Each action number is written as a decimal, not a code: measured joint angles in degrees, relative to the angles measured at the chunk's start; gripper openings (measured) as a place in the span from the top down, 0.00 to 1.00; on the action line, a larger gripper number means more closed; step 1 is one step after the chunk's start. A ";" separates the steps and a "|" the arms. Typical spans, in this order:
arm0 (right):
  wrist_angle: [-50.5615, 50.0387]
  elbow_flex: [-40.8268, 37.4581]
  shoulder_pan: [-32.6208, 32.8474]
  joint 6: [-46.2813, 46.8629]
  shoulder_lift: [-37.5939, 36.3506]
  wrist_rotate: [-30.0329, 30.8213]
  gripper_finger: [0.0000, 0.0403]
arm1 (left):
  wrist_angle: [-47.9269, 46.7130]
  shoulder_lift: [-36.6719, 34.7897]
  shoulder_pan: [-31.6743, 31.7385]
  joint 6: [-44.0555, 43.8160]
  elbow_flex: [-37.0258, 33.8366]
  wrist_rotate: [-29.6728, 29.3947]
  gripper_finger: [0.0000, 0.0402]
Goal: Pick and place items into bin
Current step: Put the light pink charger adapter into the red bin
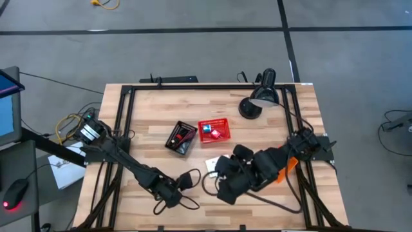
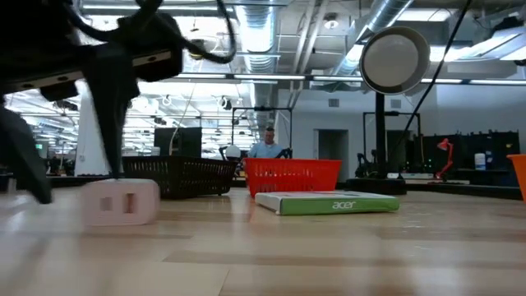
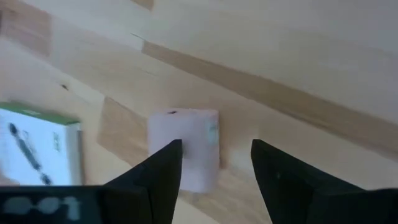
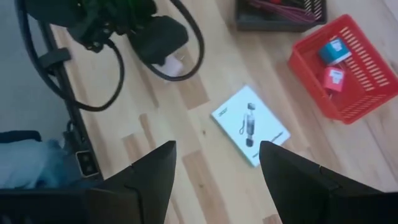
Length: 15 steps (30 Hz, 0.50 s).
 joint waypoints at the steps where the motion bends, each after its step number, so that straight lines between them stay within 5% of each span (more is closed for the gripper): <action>1: 0.08 0.00 0.43 0.05 0.03 0.02 0.44 | -0.19 0.33 0.00 0.64 0.73 -1.08 0.54; 6: 0.09 0.00 1.61 0.52 0.03 1.22 0.44 | 0.24 0.29 0.77 4.81 3.54 -3.72 0.54; 15: 0.09 -0.02 3.40 2.59 0.03 1.29 0.44 | 0.00 0.29 5.36 1.20 4.00 2.58 0.54</action>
